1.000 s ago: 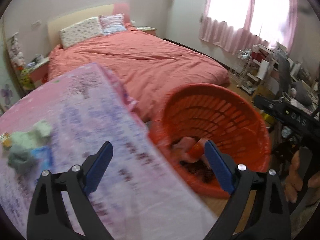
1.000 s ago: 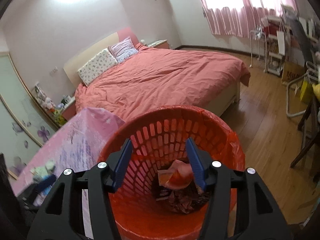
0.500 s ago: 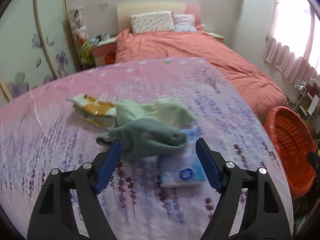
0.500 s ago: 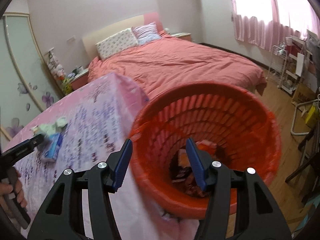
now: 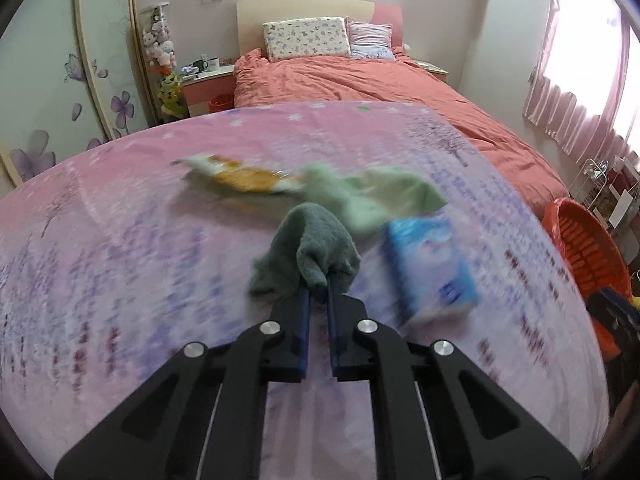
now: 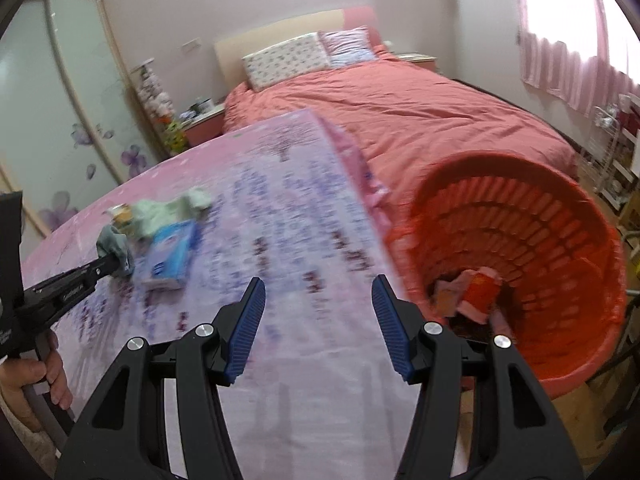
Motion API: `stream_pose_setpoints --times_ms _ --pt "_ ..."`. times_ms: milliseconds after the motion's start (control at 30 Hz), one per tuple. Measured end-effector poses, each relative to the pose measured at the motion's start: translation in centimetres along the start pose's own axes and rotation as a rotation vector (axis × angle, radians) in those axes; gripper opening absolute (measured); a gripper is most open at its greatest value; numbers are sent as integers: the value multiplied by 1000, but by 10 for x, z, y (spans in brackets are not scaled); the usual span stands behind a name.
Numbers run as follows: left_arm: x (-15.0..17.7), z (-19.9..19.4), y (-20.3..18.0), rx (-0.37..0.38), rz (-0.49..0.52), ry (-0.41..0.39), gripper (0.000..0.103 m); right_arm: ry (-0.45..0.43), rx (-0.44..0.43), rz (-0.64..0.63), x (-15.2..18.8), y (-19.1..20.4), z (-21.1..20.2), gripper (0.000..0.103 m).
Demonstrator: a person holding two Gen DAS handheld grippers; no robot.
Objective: Collect trash
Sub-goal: 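Grasp the green sock with the left tool while the right returns to the bed, then grasp the blue tissue pack with the right tool while the left regrips the sock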
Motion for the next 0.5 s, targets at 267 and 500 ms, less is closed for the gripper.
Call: stream_pose_setpoints --times_ms 267,500 --pt "45 -12 59 -27 -39 59 13 89 -122 -46 12 70 30 64" --pt "63 -26 91 -29 -93 53 48 132 -103 -67 10 121 66 71"
Point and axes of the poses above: each gripper's, at about its wrist camera, not at the fingertips, and z roughly the way its jaws point, y to its left, x to its underside, the point moved 5 cm from there along z, roughly the way its jaws point, and after that the axes turned 7 degrees about z, right-handed, at the moved point
